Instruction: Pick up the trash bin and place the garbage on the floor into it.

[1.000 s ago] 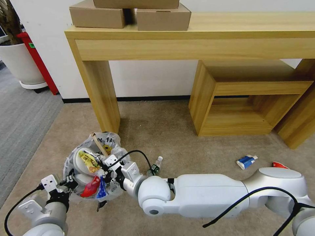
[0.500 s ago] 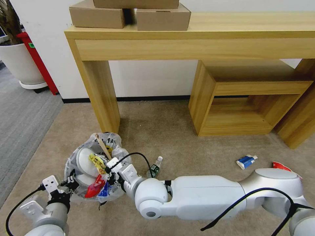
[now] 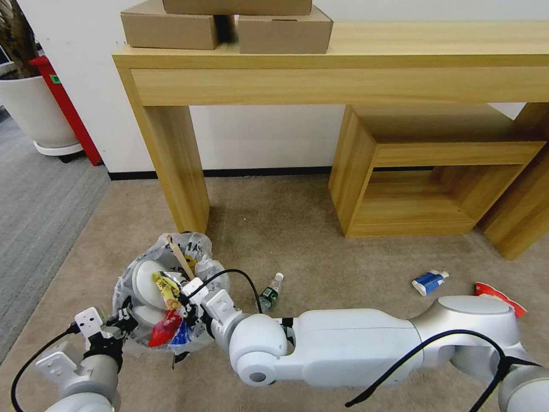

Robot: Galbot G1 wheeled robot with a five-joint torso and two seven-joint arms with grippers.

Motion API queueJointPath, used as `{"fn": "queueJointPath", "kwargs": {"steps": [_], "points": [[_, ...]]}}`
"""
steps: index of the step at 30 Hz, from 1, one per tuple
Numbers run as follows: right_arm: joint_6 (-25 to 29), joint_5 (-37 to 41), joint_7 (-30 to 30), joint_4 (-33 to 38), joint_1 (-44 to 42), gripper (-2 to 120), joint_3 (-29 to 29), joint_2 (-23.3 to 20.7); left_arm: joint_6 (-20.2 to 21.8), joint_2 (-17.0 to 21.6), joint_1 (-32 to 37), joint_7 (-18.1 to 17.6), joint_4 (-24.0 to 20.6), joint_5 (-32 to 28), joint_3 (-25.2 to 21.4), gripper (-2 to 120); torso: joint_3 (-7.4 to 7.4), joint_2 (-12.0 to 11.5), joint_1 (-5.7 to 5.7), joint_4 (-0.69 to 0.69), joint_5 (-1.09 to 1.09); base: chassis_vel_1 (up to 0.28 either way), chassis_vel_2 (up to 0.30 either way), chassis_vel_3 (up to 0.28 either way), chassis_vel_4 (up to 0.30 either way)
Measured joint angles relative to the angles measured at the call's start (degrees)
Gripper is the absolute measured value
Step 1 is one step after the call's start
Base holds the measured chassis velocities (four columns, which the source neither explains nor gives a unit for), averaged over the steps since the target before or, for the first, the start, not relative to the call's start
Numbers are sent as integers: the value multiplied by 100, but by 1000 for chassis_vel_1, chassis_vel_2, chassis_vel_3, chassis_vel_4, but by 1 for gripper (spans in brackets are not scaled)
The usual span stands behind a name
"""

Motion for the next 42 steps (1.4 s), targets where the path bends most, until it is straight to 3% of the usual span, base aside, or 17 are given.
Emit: {"fn": "queueJointPath", "kwargs": {"steps": [2,3,9,11,18,28,31,42], "points": [[12,-20,-18,21,-7,36,16,-35,-1,-4,-4,0,21,7,2,0,0,0,0,0,0,0,0,0,0],[29,-79,-61,54,-31,46,50,-99,-2,-8,-6,0,43,23,4,0,0,0,0,0,0,0,0,0,0],[133,-226,-211,78,-87,65,117,-177,-3,-32,-18,0,45,51,26,0,0,0,0,-1,0,0,0,0,0],[451,-368,-537,55,-115,76,132,-197,-3,-55,-21,0,45,78,44,0,0,0,0,0,0,0,0,0,0],[1181,-717,-1275,-84,-185,98,126,-220,-3,-89,-29,9,45,108,58,0,0,0,0,0,0,0,0,0,0],[2128,-1381,-1979,-310,-529,100,364,-291,5,-94,-49,11,63,120,47,0,0,0,0,0,0,0,0,0,0],[2467,-1804,-2287,-395,-913,100,779,-394,15,-89,-72,10,99,120,46,0,0,0,0,-1,0,0,0,0,0],[2142,-1720,-2031,-189,-1761,100,2289,-871,18,-27,-88,0,180,88,14,0,0,0,0,0,1,0,0,0,0]]}}
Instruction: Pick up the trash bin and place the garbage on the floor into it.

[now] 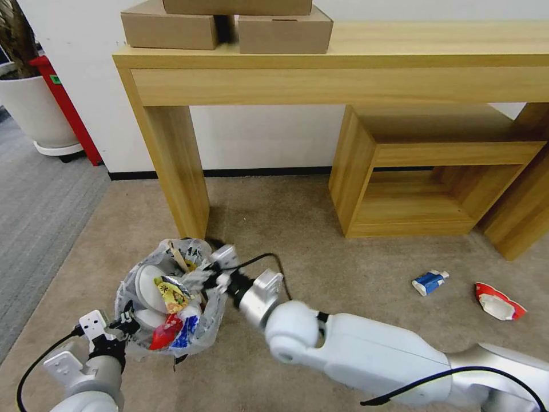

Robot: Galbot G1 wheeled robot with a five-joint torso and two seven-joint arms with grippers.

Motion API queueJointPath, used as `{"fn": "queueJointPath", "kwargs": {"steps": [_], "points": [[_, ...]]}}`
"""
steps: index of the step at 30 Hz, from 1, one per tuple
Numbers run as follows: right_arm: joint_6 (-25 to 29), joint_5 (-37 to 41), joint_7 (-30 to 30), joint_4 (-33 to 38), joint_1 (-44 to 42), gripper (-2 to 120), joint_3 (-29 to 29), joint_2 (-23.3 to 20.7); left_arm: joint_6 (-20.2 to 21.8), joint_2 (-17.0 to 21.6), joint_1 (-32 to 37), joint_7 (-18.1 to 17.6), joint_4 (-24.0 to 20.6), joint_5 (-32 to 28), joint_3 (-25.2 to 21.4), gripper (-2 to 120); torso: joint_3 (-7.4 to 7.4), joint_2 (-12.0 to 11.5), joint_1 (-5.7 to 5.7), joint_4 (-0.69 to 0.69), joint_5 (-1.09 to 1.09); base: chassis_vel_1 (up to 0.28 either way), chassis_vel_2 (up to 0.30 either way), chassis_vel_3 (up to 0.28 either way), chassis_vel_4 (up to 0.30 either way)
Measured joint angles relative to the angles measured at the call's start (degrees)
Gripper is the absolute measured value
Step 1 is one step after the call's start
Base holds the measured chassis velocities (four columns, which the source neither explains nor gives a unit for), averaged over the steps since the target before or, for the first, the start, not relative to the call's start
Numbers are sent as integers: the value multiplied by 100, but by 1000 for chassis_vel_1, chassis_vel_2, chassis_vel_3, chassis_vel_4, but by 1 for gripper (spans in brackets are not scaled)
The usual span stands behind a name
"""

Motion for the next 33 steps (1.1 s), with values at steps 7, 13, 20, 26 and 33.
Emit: {"fn": "queueJointPath", "kwargs": {"steps": [7,13,20,26,33], "points": [[-171,13,146,114,-313,100,687,-387,7,52,-20,-18,34,-45,-27,0,0,0,0,0,0,0,0,0,0],[-523,-305,495,152,-791,100,1524,-715,9,84,-40,-23,109,-52,-48,0,0,0,0,1,0,0,0,0,0],[-692,-995,715,77,-1579,100,2458,-884,20,243,-100,-103,253,-194,-157,0,0,0,0,0,-1,0,0,0,0],[-409,-1401,514,27,-2116,100,2778,-957,104,353,-117,-184,346,-379,-184,0,0,0,0,0,0,0,0,0,0],[-455,-1446,470,27,-2257,98,2842,-955,106,365,-87,-191,364,-377,-182,0,0,0,0,0,-1,0,0,0,0]]}}
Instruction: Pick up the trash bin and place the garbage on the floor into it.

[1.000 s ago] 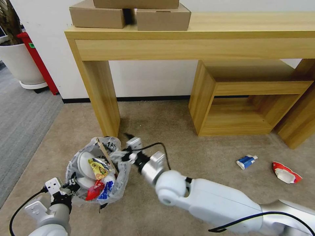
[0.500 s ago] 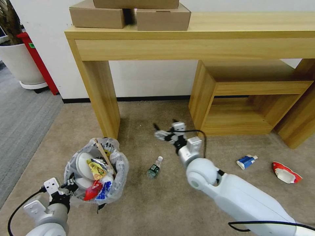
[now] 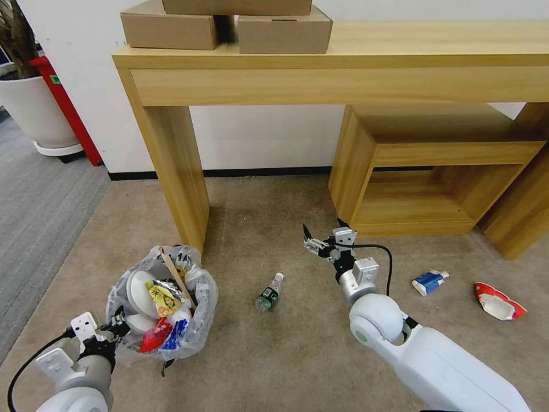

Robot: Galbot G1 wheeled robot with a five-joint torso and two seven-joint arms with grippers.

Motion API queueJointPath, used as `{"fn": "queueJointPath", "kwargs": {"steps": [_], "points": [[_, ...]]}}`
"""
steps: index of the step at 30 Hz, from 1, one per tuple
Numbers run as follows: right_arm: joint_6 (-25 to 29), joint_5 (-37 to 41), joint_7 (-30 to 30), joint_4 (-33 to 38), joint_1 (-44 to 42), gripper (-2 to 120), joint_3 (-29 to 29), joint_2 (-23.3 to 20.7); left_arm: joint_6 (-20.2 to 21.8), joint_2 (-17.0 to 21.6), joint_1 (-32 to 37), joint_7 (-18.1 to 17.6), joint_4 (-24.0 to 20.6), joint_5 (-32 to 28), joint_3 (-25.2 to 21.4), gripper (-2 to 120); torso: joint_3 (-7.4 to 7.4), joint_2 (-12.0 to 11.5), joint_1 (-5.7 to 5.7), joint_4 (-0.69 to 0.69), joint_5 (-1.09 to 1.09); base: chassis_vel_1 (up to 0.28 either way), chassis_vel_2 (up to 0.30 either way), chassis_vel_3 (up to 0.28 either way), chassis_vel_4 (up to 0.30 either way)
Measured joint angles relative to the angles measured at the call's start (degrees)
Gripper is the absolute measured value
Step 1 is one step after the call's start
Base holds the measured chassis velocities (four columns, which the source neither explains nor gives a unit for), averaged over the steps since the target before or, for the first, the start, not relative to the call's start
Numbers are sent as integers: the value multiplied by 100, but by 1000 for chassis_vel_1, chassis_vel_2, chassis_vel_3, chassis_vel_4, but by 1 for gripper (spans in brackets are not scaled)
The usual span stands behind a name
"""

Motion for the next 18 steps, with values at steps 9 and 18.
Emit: {"fn": "queueJointPath", "kwargs": {"steps": [9,18], "points": [[-901,1745,881,-72,313,100,-440,320,-15,-2,19,7,7,22,17,0,0,-1,0,0,0,0,0,0,0],[-1419,2724,1922,-948,675,100,-755,1465,-25,-37,-19,10,-1,37,29,0,0,0,0,1,1,0,0,0,0]]}}
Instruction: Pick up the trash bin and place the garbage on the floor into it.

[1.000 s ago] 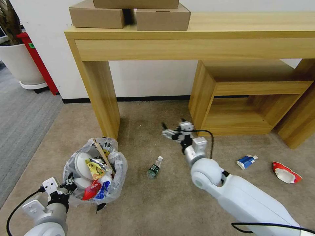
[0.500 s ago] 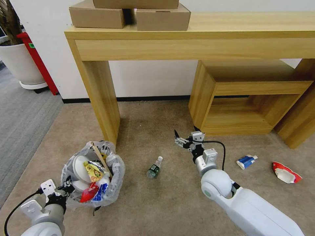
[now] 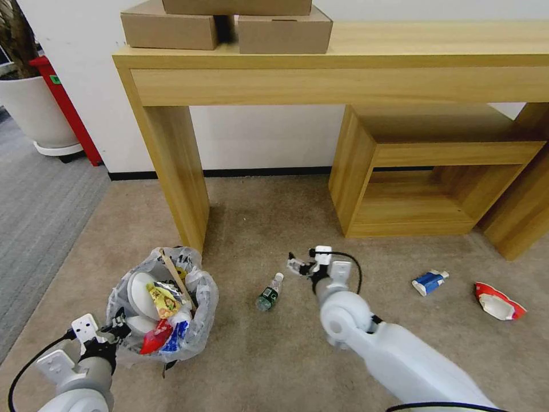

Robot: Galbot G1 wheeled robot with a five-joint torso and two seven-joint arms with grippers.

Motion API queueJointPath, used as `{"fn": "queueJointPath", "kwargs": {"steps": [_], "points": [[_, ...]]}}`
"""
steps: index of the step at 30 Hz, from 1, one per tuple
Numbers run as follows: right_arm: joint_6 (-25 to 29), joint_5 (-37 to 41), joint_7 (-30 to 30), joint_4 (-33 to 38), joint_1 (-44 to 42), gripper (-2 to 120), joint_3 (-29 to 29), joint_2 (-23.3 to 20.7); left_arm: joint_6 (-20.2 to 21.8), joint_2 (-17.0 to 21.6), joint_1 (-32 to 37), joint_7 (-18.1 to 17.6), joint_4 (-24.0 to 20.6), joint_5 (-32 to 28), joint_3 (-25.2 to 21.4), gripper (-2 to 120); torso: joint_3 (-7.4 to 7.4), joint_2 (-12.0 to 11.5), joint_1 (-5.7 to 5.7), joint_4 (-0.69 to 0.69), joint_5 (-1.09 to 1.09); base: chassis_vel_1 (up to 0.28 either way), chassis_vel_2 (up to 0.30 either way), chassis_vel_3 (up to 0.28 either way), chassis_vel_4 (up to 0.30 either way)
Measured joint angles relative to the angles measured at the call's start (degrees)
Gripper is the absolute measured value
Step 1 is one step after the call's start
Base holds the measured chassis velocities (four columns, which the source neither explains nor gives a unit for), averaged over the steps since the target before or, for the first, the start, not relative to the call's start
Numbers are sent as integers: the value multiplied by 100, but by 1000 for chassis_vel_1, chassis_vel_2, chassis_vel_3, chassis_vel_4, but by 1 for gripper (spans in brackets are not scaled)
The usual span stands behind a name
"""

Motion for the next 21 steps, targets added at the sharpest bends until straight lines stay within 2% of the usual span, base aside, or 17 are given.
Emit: {"fn": "queueJointPath", "kwargs": {"steps": [1,3,5,7,12,21], "points": [[0,0,0,0,0,100,0,0,0,0,0,0,0,0,0,0,0,0,0,0,0,0,0,0,0],[-172,115,152,-541,3,100,-68,398,-7,-16,-12,-2,27,14,6,0,1,0,0,0,-2,0,0,0,0],[-201,117,197,-721,6,100,-87,504,-8,-19,-16,-2,36,17,9,0,0,0,0,0,-3,0,0,0,0],[-226,67,301,-1292,45,100,-130,784,-16,-20,-52,-2,71,18,34,0,1,0,1,-1,-1,0,0,0,0],[-226,38,237,-1975,127,100,-68,1096,-17,-6,-119,-1,131,18,88,0,1,0,0,-1,-2,0,0,0,0],[-165,-66,-26,-2570,237,100,-118,1387,-22,-16,-178,7,157,-2,132,0,0,0,0,-1,-1,0,0,0,0]]}}
